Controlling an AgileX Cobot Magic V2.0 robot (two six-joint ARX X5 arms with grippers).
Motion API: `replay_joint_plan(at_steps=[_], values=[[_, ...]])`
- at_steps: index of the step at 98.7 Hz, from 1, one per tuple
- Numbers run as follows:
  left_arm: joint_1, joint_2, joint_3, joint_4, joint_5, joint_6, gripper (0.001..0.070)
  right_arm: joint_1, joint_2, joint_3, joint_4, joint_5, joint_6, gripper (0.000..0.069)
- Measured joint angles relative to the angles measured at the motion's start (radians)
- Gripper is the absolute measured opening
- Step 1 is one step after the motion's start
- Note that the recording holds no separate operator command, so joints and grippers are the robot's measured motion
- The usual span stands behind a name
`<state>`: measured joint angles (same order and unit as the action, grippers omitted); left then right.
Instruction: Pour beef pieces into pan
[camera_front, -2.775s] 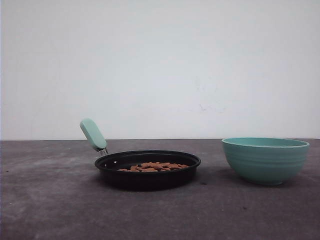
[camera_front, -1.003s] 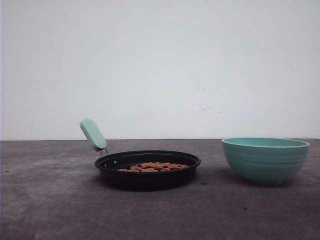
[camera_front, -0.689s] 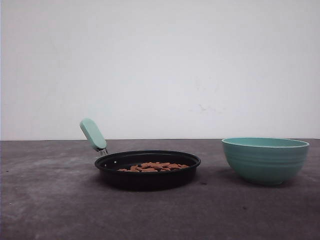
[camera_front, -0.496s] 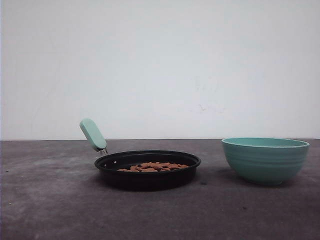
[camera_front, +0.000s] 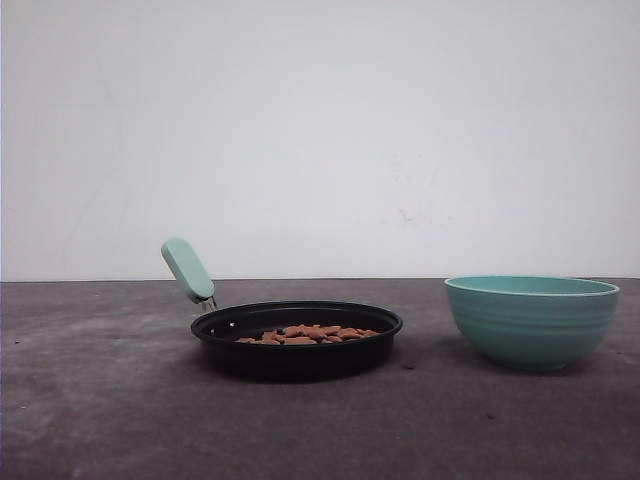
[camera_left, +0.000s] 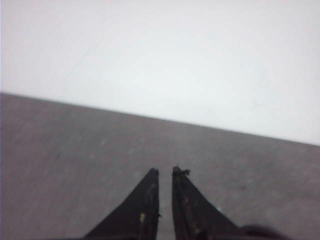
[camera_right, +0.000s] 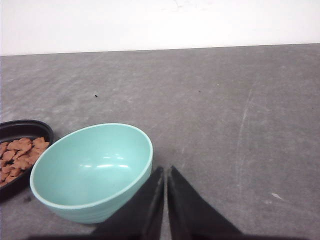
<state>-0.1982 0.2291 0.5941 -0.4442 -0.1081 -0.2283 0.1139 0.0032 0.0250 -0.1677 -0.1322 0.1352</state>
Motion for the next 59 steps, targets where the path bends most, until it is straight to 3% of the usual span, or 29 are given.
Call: replay_joint_plan(at_steps=[19,33,46,59], values=[[0.095,-0.222,-0.317,0.027,0.147,-0.053,0.0023,0.0,0.0,0.0,0.0,0.0,0.0,0.001],[0.115,-0.223,-0.466,0.054,0.214,-0.083,0.0023,0.0,0.0,-0.001,0.0,0.001,0.0,0.001],[0.114,-0.219,-0.506,0.094,0.217,-0.084,0.0022,0.0,0.0,-0.002,0.0,0.001,0.0,0.001],[0.114,-0.225,-0.523,0.153,0.21,-0.008,0.0022,0.0,0.0,-0.002,0.0,0.001,0.0,0.001]])
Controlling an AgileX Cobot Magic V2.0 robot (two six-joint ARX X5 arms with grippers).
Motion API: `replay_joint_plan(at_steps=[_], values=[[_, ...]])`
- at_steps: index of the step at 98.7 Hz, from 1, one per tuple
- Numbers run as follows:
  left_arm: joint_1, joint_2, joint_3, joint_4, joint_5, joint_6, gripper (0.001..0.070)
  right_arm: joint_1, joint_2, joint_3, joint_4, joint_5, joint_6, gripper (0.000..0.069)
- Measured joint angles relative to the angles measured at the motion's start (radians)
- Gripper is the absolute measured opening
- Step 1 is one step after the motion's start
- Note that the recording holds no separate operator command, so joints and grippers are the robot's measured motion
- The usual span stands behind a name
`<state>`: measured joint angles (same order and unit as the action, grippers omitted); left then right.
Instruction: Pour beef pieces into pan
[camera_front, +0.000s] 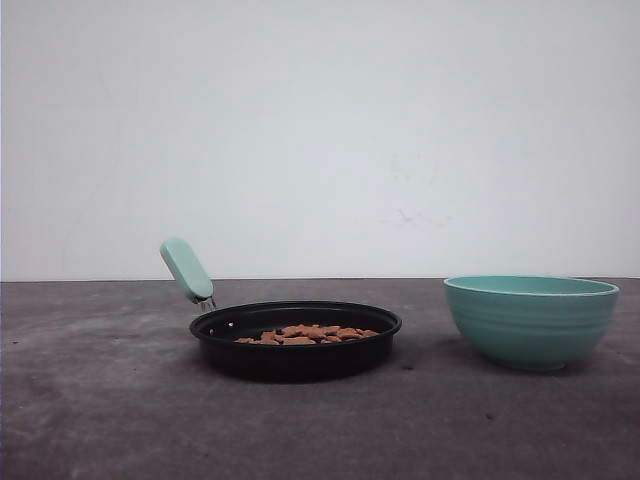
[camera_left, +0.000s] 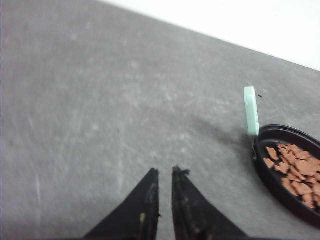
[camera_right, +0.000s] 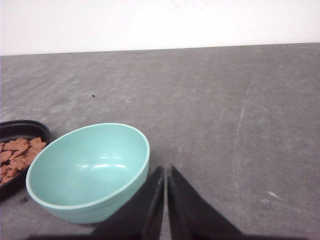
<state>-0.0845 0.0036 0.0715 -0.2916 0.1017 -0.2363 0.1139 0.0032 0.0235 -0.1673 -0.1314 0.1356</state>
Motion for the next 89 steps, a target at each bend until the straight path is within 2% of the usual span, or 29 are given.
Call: replay_joint_plan(at_steps=[13,28,37,49,89], values=[[0.0,0.0,-0.003,0.006,-0.054,0.081,0.0022,0.0,0.0,0.0,0.0,0.0,0.0,0.001],[0.005,0.0,-0.003,0.006,-0.129,0.098,0.0022,0.0,0.0,0.0,0.0,0.0,0.0,0.001],[0.011,0.0,-0.003,0.006,-0.128,0.098,0.0022,0.0,0.0,0.0,0.0,0.0,0.0,0.001],[0.01,0.004,-0.003,0.008,-0.1,0.099,0.0022,0.0,0.0,0.0,0.0,0.0,0.0,0.001],[0.005,0.004,-0.004,0.009,-0.099,0.099,0.0022,0.0,0.0,0.0,0.0,0.0,0.0,0.001]])
